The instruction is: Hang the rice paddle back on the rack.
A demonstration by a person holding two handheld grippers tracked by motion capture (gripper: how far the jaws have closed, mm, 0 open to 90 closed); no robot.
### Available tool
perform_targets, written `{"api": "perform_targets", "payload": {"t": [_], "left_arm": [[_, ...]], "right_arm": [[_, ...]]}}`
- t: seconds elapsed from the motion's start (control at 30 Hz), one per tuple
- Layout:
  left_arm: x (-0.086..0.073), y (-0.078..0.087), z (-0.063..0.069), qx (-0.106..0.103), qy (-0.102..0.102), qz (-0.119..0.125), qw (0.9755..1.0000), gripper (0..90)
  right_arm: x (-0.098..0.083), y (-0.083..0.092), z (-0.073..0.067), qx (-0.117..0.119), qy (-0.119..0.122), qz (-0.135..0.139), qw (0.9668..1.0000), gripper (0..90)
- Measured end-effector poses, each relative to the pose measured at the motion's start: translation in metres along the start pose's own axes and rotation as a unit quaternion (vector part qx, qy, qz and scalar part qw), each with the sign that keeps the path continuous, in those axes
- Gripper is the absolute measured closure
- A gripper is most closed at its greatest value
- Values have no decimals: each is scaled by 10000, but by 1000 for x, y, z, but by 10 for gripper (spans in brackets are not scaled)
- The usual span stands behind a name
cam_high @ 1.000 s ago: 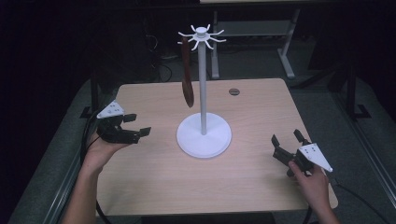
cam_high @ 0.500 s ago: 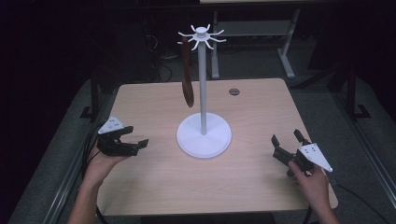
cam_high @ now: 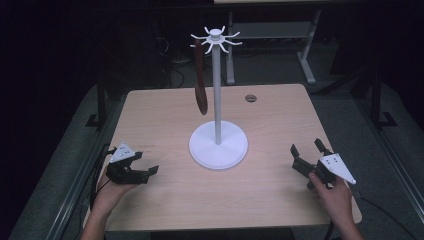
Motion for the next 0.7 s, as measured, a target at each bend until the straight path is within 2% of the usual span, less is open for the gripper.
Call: {"api": "perform_targets", "payload": {"t": [0.17, 0.27, 0.33, 0.53, 0.7], "left_arm": [[-10, -1, 3, -19, 27, 36, 10000, 156], [-17, -2, 4, -16, -31, 13, 10000, 155], [-22, -4, 5, -18, 19, 19, 10000, 155], [-37, -8, 3, -96, -178, -230, 9995, 137], [-42, -10, -1, -40, -81, -220, 9997, 137]], "right_arm": [[0, 0, 0, -2, -1, 0, 10000, 130], [0, 0, 0, -3, 0, -1, 10000, 130], [0, 0, 0, -5, -1, -4, 10000, 130], [0, 0, 0, -5, 3, -4, 10000, 130], [0, 0, 0, -5, 7, -2, 10000, 130]]}}
Point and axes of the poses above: each handheld gripper's, and its own axes: y roughly backward along the jaws, x roughly out of its top, z roughly to its right, the point moved 10 cm from there along -y, roughly forward along the jaws, and after that the axes turned 1 degree about y, right-handed, at the moved point
